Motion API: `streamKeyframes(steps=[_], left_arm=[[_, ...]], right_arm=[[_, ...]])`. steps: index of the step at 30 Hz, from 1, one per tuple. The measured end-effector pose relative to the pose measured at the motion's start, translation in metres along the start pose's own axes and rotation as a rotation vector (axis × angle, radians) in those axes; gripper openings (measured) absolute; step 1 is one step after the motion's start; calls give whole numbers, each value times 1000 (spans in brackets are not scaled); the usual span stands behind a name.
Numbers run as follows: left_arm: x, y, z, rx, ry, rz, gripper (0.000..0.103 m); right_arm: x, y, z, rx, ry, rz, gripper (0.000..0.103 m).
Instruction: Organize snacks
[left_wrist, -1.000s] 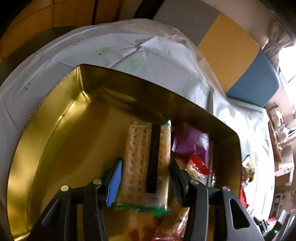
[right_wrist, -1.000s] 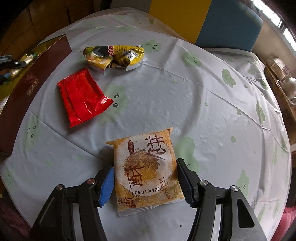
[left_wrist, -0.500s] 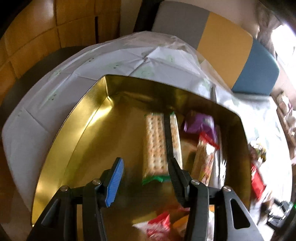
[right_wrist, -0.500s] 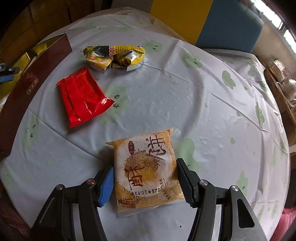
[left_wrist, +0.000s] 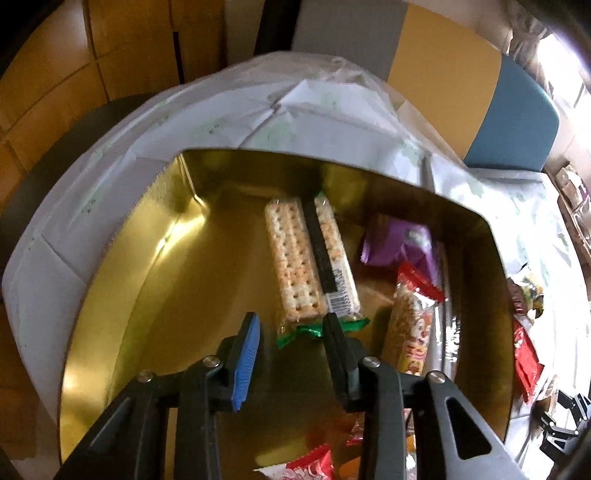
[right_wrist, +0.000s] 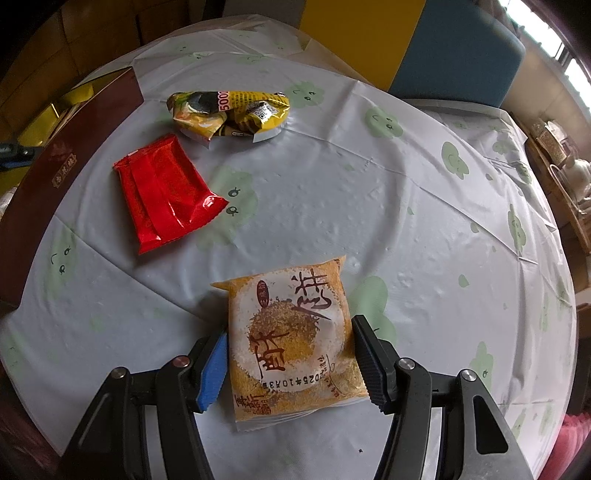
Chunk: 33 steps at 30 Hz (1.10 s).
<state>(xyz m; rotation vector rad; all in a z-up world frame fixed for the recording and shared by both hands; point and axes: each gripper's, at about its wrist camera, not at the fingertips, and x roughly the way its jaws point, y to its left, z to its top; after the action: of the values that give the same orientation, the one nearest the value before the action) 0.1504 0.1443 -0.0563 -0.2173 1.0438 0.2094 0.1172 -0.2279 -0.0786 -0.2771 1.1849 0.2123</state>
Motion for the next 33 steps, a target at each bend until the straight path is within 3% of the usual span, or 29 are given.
streamKeyframes(steps=[15,33], left_arm=[[-64,0,-40,45,-161,16,36],[-89,22,-77,3,-166,5,36]], right_arm=[[1,1,1,-10,-3,-14,62],[-6,-5,-2,14,39,18,68]])
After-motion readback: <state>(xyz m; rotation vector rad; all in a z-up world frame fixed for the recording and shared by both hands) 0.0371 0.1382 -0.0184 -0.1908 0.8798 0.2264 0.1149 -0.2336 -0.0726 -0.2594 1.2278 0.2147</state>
